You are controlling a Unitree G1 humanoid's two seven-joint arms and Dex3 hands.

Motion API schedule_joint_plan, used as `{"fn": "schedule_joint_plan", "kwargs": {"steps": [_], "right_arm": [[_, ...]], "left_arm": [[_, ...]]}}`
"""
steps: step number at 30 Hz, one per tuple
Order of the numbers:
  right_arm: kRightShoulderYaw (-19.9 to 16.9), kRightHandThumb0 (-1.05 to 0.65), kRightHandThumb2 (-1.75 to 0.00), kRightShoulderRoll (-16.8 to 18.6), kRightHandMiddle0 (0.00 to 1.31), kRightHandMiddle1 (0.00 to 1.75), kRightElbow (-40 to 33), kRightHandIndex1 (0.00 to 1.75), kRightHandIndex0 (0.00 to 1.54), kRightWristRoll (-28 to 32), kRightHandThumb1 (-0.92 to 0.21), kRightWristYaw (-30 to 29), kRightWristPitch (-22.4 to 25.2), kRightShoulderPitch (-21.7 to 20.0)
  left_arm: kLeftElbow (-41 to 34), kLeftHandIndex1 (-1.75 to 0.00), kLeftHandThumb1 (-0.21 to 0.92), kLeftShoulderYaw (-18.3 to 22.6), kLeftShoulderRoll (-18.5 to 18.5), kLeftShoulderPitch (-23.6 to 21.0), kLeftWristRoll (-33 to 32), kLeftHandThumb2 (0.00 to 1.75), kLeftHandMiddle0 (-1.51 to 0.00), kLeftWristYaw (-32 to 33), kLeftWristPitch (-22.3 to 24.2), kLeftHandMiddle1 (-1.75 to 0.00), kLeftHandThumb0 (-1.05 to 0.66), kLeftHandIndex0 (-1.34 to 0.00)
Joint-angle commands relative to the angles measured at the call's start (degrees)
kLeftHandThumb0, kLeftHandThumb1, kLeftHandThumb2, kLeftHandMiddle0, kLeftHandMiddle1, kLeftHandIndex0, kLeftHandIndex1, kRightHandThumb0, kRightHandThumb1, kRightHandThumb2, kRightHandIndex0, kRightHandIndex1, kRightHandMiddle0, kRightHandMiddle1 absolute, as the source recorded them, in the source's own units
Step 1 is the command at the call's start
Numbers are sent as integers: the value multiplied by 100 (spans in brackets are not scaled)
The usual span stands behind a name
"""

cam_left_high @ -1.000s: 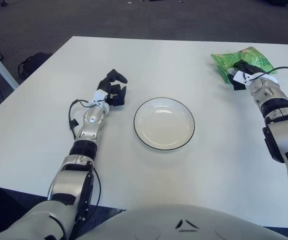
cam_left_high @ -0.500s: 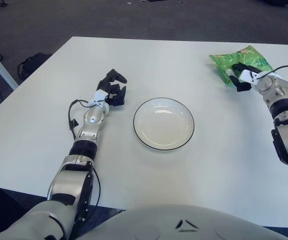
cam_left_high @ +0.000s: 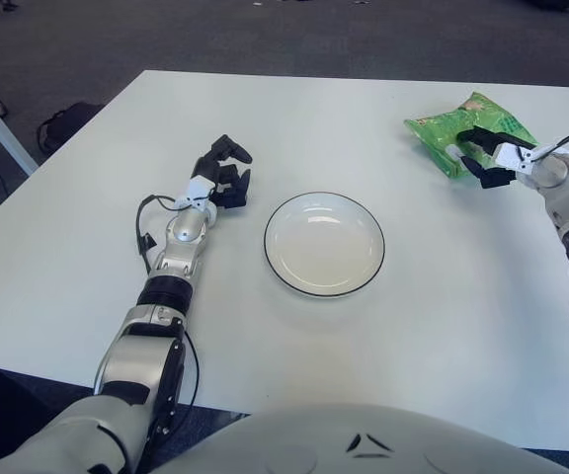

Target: Put the snack into the plate.

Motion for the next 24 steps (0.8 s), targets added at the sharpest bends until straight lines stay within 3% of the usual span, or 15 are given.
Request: {"fn": "schedule_joint_plan", "kwargs": {"steps": [1, 2, 3, 6, 7, 24], "right_arm": [[-701, -76, -102, -241, 0, 66, -2873, 11, 21, 438, -92, 668, 1213, 1180], [-183, -76, -102, 589, 0, 67, -1218, 11, 21, 81, -92, 277, 1188, -184], [206, -75, -101, 1211, 0, 69, 14, 12, 22, -191, -92, -12, 1177, -1201], [-220, -75, -98, 288, 0, 72, -1788, 13, 24, 381, -92, 617, 601, 32], [-334, -74, -97, 120, 0, 74, -2120, 14, 25, 474, -92, 713, 520, 284], [-925, -67, -90, 228, 0, 81, -2053, 20, 25, 1076, -92, 615, 376, 320]], "left_arm": [[545, -175, 48, -140, -132, 729, 127, 111, -107, -2, 18, -175, -43, -48], [1467, -175, 48, 89, 221, -178, -7, 111, -107, -265, 360, -175, -43, -48], [2164, -175, 48, 261, 487, -860, -108, 111, -106, -463, 614, -175, -43, -48], [385, -175, 48, 150, 19, 1004, 80, 111, -106, 306, 10, -175, -43, -48], [131, -175, 48, 122, -66, 1277, 112, 111, -107, 418, -96, -175, -43, -48], [-149, -175, 47, 77, -97, 1420, 85, 112, -107, 376, 32, -175, -43, -49]]}}
